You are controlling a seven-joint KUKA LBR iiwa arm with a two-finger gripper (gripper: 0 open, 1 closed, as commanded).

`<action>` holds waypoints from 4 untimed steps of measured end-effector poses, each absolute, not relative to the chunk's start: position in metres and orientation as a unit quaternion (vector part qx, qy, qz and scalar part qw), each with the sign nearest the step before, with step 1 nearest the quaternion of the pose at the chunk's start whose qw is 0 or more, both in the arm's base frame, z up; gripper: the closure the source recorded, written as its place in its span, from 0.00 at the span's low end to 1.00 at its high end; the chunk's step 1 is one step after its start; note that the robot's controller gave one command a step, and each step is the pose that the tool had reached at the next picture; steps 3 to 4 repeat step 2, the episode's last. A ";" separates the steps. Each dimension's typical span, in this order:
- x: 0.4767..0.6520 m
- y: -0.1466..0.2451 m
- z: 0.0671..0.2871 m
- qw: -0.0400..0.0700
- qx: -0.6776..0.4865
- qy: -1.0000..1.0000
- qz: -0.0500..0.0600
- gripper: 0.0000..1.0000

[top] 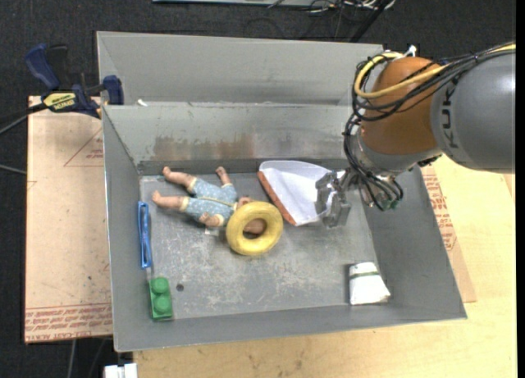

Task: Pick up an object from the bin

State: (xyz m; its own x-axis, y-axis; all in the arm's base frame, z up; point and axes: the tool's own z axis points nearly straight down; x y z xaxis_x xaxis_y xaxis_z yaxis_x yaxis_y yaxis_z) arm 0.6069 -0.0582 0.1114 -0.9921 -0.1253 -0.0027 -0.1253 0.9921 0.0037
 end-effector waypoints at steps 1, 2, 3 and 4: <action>0.603 -0.060 0.173 0.005 -0.059 0.998 0.002 1.00; 0.606 -0.032 0.205 0.005 -0.061 0.998 0.001 1.00; 0.606 -0.032 0.205 0.005 -0.061 0.998 0.001 1.00; 0.606 -0.032 0.205 0.005 -0.061 0.998 0.001 1.00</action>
Offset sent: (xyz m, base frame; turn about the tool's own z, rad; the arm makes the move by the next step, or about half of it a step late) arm -0.0014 0.0361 0.1008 0.0001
